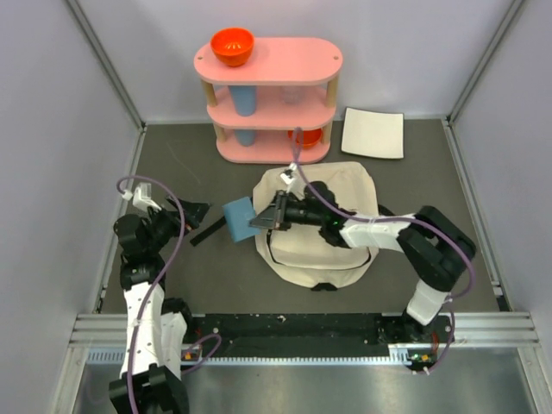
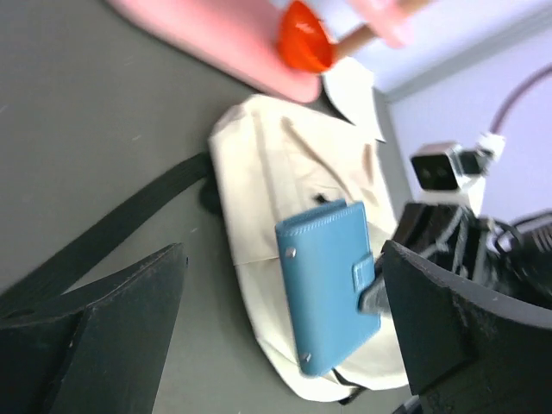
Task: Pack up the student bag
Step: Pick up the personal item from the center of the board.
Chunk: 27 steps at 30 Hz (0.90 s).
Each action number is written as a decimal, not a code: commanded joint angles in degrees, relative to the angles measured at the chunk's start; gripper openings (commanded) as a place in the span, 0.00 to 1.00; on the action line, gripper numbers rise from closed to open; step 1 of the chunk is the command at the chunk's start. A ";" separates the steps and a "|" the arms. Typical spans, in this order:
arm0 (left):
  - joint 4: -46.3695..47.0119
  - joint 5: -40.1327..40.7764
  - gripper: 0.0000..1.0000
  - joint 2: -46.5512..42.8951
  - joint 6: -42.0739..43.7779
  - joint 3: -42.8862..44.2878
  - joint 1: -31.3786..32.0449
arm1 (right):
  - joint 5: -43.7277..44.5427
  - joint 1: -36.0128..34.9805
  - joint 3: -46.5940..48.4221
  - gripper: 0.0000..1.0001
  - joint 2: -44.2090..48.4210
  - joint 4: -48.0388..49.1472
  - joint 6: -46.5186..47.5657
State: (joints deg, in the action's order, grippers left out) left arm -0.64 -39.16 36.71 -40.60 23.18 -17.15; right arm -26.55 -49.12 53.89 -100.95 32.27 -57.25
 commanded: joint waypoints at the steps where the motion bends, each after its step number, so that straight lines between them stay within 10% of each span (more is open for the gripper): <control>1: 20.48 -19.51 0.99 5.03 -4.29 3.27 0.62 | -6.30 4.21 -6.16 0.00 6.28 18.88 -5.94; 4: 28.77 -21.58 0.99 9.86 -8.01 5.19 6.32 | -7.56 4.65 -5.81 0.00 8.39 16.51 -4.53; 8: 16.39 -15.02 0.99 11.55 2.53 10.22 16.61 | -4.48 4.83 -7.13 0.00 12.35 12.30 -1.99; 27: 39.14 -17.54 0.99 14.53 -9.15 6.18 23.73 | -6.23 5.62 -8.98 0.00 24.40 2.27 6.01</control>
State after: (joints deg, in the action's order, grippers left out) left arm 29.39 -55.07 50.70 -47.55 29.41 4.05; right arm -30.02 -43.70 43.90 -77.95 33.04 -53.52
